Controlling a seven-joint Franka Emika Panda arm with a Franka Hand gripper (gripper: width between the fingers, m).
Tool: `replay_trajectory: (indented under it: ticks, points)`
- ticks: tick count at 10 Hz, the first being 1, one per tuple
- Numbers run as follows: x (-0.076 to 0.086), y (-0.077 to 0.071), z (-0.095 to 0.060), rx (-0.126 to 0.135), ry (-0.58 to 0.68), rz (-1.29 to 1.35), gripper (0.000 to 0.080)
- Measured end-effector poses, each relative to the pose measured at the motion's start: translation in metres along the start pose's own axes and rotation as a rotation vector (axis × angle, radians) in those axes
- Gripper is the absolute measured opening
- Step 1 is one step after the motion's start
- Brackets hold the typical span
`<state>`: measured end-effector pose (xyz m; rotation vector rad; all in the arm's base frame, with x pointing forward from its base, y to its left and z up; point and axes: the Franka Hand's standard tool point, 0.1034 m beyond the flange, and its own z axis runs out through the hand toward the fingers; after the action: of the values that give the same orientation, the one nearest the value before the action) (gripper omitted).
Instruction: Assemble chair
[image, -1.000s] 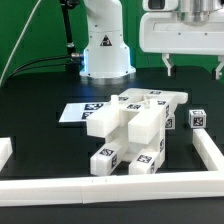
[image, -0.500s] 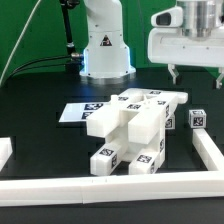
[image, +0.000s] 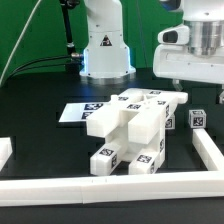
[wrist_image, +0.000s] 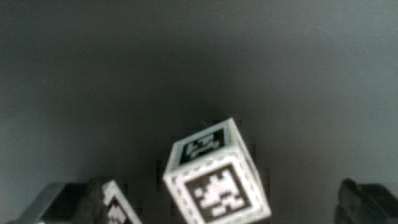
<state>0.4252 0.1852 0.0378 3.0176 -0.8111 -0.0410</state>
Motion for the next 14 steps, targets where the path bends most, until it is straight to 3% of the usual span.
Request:
replay_trajectory:
  ticks: [4,10,12,14]
  points:
    - [0.006,-0.007,0.016,-0.016,-0.001,-0.003,0.0649]
    - [0.01,-0.011,0.019,-0.016,0.002,-0.007,0.0623]
    - [0.01,-0.011,0.019,-0.015,0.002,-0.007,0.028]
    - [0.01,-0.011,0.019,-0.015,0.002,-0.007,0.0282]
